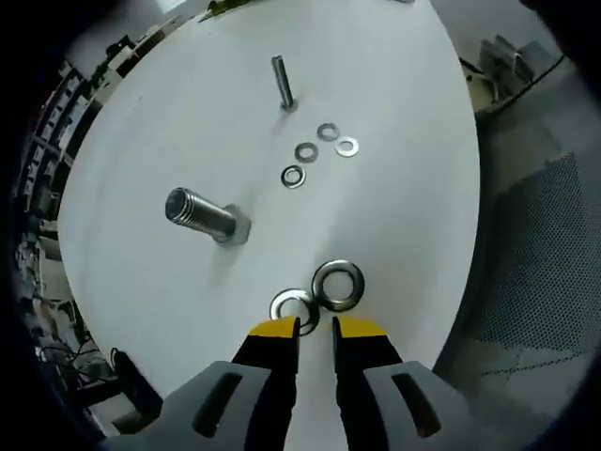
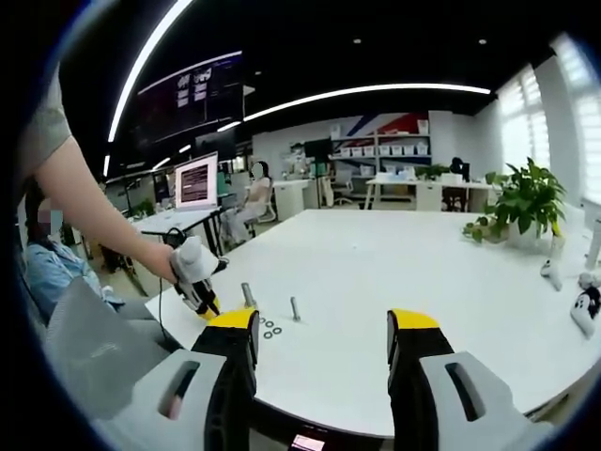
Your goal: Place the washer onto the threaded stud by aligning its center hole with the stud, sliding it down to the base, and recovering from edge contact or off-axis alignment until the washer reaches the visible bottom stop.
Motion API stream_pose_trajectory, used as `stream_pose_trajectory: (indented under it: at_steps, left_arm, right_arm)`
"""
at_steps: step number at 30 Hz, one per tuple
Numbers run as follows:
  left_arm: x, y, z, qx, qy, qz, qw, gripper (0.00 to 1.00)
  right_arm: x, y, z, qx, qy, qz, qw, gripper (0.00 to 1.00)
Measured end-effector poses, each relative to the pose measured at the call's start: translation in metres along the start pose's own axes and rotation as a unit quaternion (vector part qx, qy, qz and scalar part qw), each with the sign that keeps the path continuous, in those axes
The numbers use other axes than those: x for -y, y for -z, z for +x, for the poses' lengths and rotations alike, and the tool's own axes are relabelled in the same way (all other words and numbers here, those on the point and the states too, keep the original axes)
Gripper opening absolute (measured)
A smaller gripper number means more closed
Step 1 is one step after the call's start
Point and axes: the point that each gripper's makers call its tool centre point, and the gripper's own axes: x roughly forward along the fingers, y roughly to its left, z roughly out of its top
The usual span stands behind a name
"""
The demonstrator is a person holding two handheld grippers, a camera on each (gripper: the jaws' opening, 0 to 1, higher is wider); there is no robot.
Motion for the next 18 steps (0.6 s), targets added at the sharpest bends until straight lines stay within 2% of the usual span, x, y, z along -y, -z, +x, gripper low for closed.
stream_pose_trajectory:
  at_steps: [3, 4, 9, 11, 14, 15, 18]
  left_arm:
    - [0.0036, 0.0023, 0.0049, -0.006, 0.01, 0.0, 0.9999, 0.12]
    - [0.0018, -0.0002, 0.0037, 0.001, 0.01, 0.002, 0.9999, 0.11]
    - [0.006, -0.0001, 0.0056, -0.012, 0.028, 0.016, 0.9994, 0.07]
    - [0.0047, 0.0, 0.0058, -0.021, 0.041, -0.004, 0.9989, 0.07]
    - [0.006, -0.0012, 0.0064, -0.032, 0.043, 0.005, 0.9985, 0.07]
    - [0.0075, -0.0012, 0.0057, -0.039, 0.041, 0.02, 0.9982, 0.08]
    - [0.0069, -0.0013, 0.0063, -0.046, 0.039, 0.012, 0.9981, 0.08]
  right_arm:
    - [0.0002, 0.0007, -0.0001, -0.002, 0.0, 0.001, 1.0, 0.57]
    - [0.0003, 0.0007, -0.0001, -0.001, 0.0, 0.001, 1.0, 0.57]
    - [0.0, 0.0008, 0.0, -0.001, -0.001, 0.005, 1.0, 0.57]
    - [-0.0019, 0.0019, 0.0007, -0.004, -0.005, -0.001, 1.0, 0.57]
    - [-0.0034, 0.0019, 0.0012, -0.006, -0.007, -0.005, 0.9999, 0.57]
    - [-0.0036, 0.0021, 0.0012, -0.006, -0.007, -0.005, 0.9999, 0.57]
    - [-0.0036, 0.0024, 0.0007, -0.006, -0.008, -0.005, 0.9999, 0.57]
